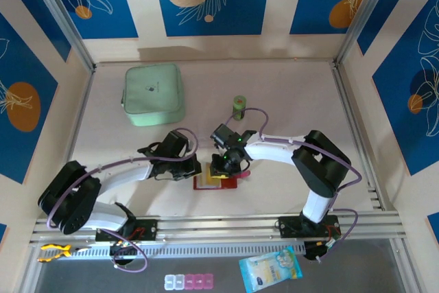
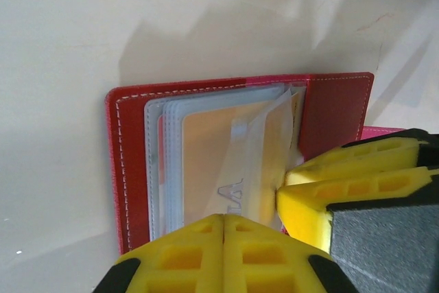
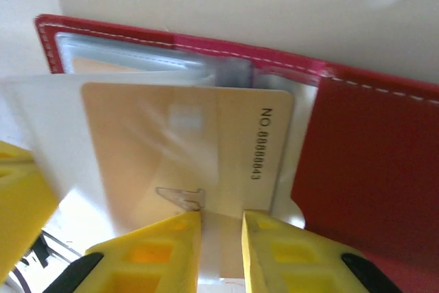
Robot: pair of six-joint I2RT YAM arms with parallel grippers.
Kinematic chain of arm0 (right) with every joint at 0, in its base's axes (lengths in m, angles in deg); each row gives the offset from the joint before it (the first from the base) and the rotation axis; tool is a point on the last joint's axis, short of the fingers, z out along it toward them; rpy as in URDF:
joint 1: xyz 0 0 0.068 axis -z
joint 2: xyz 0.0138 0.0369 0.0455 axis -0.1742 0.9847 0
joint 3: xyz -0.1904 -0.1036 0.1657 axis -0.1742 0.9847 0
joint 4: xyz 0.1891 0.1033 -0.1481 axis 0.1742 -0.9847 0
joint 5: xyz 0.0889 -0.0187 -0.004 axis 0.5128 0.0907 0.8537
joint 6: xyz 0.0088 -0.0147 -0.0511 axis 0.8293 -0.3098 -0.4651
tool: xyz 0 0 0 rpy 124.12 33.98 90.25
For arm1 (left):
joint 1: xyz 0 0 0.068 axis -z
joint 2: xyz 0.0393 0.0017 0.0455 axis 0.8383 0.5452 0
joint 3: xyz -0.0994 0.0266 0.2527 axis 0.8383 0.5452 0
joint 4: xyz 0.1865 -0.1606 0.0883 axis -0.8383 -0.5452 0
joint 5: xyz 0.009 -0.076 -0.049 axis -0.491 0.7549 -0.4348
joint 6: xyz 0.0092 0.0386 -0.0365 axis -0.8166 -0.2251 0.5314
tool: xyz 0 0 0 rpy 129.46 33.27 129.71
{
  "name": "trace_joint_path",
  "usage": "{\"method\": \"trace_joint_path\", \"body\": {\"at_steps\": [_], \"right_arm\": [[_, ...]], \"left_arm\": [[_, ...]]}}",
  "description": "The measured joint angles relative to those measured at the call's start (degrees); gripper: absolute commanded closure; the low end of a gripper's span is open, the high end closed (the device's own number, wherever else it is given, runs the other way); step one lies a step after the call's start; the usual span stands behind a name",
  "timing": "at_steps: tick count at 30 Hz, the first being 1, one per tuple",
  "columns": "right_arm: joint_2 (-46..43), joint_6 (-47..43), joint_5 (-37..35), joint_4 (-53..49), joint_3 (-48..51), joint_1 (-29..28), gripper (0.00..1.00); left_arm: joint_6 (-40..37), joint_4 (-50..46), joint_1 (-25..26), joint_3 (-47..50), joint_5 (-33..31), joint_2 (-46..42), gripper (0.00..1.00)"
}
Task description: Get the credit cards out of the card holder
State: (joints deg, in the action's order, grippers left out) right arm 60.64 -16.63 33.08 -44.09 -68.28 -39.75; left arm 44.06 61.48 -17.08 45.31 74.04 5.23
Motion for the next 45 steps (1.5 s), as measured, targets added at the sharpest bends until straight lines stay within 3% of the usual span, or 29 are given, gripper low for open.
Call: {"method": "trace_joint_path", "body": {"at_steps": [5, 12, 25, 38, 45], "right_arm": [[-0.6, 0.0, 0.0, 0.0, 0.0, 0.1, 0.76], [-2.2, 0.0, -0.4, 0.0, 0.1, 0.4, 0.74], [-4.5, 1.8, -1.3, 1.0, 4.9, 3.1, 0.72], [-4.6, 1.7, -1.1, 3.0, 7.2, 5.1, 0.68], [-9.4, 1.5, 1.0, 6.9, 9.4, 5.3, 0.65]], "left_arm": [[0.0, -0.6, 0.4, -0.1, 0.0, 0.8, 0.95], [-1.0, -5.9, 0.4, -1.8, -4.9, -3.5, 0.92], [-1.5, -2.0, 2.3, -3.1, -0.6, 5.1, 0.95], [-2.6, -1.6, 2.3, -1.7, -1.4, 4.8, 0.95], [-2.6, -1.2, 2.3, -1.4, -1.4, 4.6, 0.95]]}}
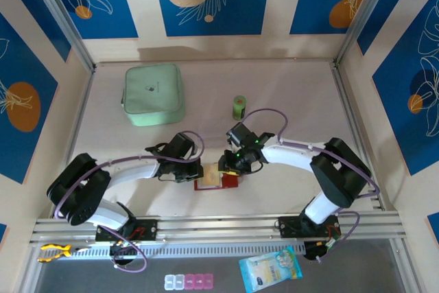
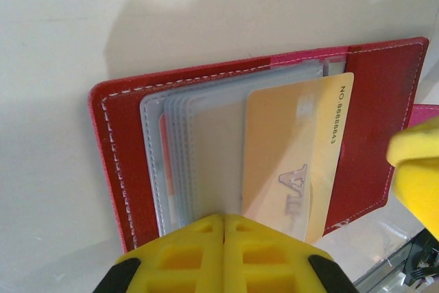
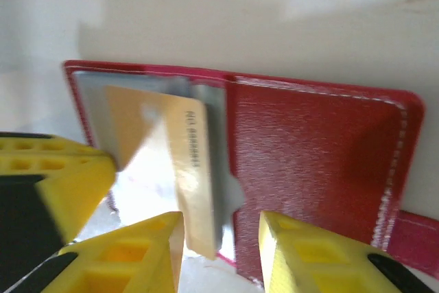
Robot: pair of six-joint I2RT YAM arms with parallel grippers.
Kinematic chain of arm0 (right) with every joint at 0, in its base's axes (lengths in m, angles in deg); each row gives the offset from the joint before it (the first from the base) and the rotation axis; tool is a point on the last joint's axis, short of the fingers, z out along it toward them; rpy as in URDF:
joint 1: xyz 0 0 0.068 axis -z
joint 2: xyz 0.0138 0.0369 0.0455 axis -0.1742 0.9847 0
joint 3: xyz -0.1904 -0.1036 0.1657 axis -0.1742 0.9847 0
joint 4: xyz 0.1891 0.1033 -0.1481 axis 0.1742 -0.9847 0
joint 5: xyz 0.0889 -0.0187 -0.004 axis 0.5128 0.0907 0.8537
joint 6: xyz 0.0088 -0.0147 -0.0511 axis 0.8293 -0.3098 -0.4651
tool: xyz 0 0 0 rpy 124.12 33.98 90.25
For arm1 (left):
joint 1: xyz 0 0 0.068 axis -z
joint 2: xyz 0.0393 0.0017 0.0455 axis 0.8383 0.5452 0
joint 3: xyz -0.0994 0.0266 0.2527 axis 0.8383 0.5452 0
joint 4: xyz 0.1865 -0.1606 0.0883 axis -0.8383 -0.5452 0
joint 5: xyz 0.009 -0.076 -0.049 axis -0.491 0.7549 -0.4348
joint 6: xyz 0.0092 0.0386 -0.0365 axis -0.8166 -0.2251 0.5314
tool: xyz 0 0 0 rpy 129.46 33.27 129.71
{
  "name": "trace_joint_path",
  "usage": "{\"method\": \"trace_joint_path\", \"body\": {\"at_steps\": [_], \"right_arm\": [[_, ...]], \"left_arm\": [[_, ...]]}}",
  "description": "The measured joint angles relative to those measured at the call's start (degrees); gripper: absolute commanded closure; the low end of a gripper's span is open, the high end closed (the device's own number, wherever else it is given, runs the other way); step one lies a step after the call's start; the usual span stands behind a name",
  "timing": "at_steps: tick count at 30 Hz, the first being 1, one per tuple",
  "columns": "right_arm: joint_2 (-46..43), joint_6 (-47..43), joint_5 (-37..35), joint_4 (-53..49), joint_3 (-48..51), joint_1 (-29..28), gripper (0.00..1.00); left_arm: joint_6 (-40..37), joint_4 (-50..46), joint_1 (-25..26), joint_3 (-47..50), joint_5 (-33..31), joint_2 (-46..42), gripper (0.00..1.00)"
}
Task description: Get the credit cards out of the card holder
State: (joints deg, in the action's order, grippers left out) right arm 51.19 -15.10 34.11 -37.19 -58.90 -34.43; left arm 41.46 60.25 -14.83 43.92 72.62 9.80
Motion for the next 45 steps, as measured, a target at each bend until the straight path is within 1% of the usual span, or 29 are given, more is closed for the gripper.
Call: {"method": "trace_joint_path", "body": {"at_steps": [5, 10, 15, 22, 29, 38, 45], "right_arm": [[-0.3, 0.3, 2.8, 4.5, 0.9, 0.0, 0.69], [0.1, 0.7, 4.3, 6.7, 2.9, 0.3, 0.71], [0.9, 0.7, 6.3, 10.3, 5.6, 1.5, 0.71], [3.2, 0.7, 9.9, 15.5, 8.1, 3.1, 0.76], [5.4, 0.7, 13.5, 20.0, 8.4, 3.6, 0.79], [6.7, 0.9, 15.4, 22.3, 8.5, 3.8, 0.83], [6.7, 0.9, 15.8, 22.8, 8.9, 4.2, 0.92]], "left_arm": [[0.0, 0.0, 0.0, 0.0, 0.0, 0.0, 0.95], [0.0, 0.0, 0.0, 0.0, 0.0, 0.0, 0.95], [0.0, 0.0, 0.0, 0.0, 0.0, 0.0, 0.95], [0.0, 0.0, 0.0, 0.0, 0.0, 0.0, 0.95], [0.0, -0.2, 0.0, 0.0, 0.0, 0.0, 0.95], [0.0, -0.2, 0.0, 0.0, 0.0, 0.0, 0.95], [0.0, -0.3, 0.0, -0.1, 0.0, 0.0, 0.95]]}}
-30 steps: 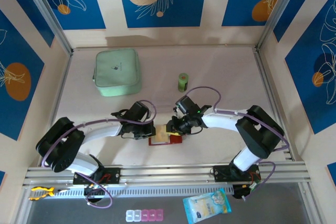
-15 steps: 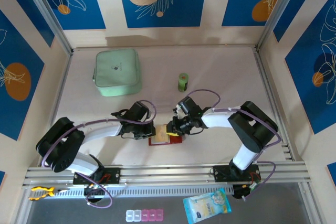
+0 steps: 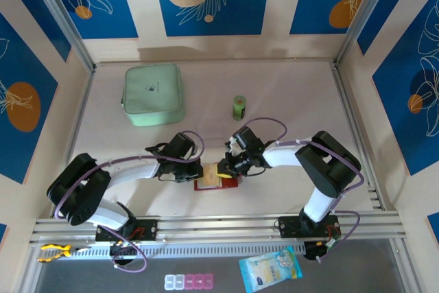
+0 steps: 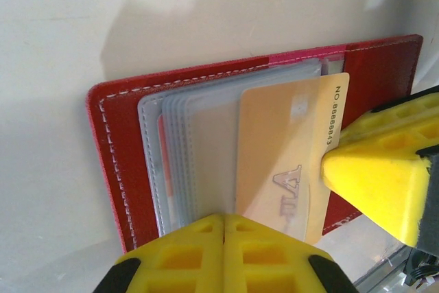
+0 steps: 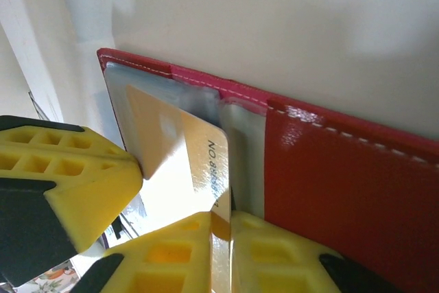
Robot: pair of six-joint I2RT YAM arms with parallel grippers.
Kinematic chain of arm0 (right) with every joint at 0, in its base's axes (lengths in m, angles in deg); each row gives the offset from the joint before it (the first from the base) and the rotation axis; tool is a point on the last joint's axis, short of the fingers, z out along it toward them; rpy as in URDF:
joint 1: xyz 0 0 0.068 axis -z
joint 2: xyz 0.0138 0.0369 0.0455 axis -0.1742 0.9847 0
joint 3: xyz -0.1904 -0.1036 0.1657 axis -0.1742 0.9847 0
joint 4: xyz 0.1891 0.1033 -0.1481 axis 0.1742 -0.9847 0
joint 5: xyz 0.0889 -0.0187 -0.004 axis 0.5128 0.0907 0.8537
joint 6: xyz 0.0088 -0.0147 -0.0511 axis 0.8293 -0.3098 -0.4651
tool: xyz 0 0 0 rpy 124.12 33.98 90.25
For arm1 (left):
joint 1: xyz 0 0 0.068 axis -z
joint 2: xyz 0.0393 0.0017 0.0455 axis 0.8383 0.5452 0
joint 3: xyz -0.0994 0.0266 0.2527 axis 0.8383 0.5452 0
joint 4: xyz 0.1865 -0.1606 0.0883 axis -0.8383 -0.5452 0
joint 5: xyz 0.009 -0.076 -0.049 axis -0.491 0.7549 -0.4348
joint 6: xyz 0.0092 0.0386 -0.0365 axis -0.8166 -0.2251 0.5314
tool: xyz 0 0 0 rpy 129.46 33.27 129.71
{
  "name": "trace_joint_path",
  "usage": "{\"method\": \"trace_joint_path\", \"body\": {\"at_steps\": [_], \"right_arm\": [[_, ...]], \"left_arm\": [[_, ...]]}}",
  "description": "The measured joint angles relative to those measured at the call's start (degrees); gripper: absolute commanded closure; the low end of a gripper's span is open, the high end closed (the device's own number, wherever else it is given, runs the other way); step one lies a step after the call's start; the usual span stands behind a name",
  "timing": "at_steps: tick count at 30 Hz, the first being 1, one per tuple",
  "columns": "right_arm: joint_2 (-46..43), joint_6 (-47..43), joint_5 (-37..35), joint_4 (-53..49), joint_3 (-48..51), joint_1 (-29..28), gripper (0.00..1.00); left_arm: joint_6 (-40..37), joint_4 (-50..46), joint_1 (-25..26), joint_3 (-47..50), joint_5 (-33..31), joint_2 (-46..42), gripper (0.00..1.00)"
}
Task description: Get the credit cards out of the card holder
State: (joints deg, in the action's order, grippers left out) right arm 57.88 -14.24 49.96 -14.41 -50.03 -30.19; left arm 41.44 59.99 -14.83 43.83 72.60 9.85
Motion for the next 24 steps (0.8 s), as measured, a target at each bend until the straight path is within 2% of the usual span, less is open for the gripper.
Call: {"method": "trace_joint_path", "body": {"at_steps": [9, 17, 24], "right_arm": [[-2.0, -1.6, 0.1, -1.2, 0.7, 1.8, 0.93], [-6.1, -6.5, -0.6, -9.0, 0.7, 5.3, 0.93], [-7.1, -9.8, -1.5, -14.4, -0.5, 5.7, 0.94]], "left_arm": [[0.0, 0.0, 0.0, 0.0, 0.0, 0.0, 0.95], [0.0, 0.0, 0.0, 0.0, 0.0, 0.0, 0.95], [0.0, -0.1, 0.0, -0.1, 0.0, 0.1, 0.95]]}}
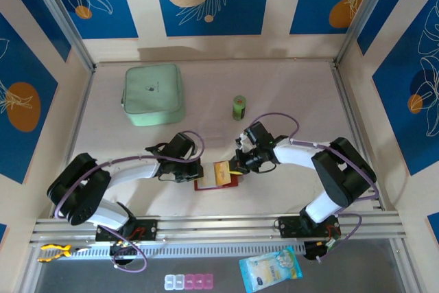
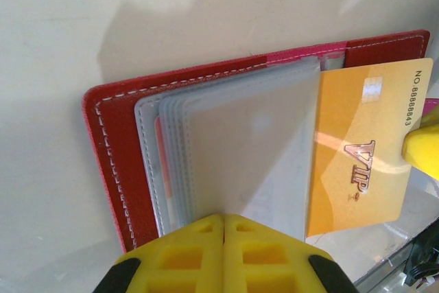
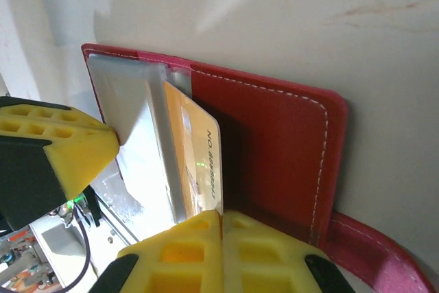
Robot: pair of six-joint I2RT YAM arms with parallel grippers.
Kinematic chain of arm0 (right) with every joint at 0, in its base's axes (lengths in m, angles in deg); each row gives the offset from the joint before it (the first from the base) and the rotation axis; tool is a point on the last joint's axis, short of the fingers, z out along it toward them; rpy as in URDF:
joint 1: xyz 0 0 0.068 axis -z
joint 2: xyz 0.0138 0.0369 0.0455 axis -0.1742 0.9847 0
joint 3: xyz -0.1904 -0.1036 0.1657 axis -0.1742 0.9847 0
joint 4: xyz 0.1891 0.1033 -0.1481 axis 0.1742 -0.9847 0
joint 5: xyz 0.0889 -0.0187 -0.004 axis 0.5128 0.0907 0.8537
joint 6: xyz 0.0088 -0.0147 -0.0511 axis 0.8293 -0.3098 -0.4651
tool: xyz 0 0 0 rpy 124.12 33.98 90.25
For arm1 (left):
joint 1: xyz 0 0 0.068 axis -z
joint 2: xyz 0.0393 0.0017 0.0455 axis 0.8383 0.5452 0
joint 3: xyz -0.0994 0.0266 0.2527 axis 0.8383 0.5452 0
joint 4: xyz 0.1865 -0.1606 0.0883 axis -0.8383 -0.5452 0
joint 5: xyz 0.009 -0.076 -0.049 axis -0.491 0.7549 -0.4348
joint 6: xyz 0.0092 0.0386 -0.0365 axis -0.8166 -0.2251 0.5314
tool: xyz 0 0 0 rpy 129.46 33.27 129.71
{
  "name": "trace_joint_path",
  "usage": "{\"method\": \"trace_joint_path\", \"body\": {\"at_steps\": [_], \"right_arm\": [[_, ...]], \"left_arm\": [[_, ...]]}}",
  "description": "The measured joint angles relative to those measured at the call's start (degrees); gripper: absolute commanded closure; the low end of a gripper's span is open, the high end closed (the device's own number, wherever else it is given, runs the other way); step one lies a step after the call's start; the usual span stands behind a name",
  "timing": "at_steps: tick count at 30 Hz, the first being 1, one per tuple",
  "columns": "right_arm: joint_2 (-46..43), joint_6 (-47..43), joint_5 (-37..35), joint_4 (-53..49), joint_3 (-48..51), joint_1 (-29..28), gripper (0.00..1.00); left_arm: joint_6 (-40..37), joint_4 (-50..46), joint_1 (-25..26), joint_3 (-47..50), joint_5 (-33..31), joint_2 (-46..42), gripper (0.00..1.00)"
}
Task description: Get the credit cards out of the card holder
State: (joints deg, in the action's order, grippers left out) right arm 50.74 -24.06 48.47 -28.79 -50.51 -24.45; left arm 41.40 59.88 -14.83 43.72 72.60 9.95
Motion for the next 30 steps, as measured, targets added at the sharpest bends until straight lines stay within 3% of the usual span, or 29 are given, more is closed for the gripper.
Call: {"method": "trace_joint_path", "body": {"at_steps": [30], "right_arm": [[1.0, 1.8, -4.9, -10.6, -8.4, -5.3, 0.85]], "left_arm": [[-0.4, -0.3, 0.0, -0.7, 0.1, 0.7, 0.95]]}}
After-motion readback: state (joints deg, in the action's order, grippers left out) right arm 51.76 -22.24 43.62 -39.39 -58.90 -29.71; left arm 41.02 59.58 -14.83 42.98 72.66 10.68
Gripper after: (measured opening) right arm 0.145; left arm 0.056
